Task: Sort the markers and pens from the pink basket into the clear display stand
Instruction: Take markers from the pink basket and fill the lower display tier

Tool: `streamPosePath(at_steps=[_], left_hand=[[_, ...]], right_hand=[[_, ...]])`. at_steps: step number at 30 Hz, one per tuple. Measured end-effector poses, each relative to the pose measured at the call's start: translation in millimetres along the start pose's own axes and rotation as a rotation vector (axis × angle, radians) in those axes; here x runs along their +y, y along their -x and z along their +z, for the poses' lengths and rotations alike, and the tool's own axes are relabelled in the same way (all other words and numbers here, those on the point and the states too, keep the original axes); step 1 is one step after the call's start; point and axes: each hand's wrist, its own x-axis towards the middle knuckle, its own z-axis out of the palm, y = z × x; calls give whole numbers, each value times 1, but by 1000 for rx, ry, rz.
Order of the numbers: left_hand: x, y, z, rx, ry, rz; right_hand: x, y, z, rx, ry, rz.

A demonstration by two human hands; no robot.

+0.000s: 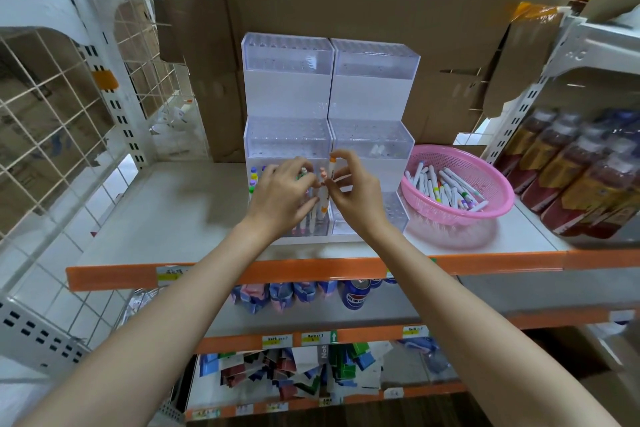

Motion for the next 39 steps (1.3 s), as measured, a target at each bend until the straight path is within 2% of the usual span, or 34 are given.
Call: streamPosePath(at_steps=[8,13,39], left_hand=[[-12,17,-3,-74,1,-69],[-13,22,-6,-120,-21,-48],[-16,23,-4,-136,1,-47]], right_hand=[[1,6,0,-77,68,15],[2,9,5,-109,97,17],[15,17,11,-220,192,110]])
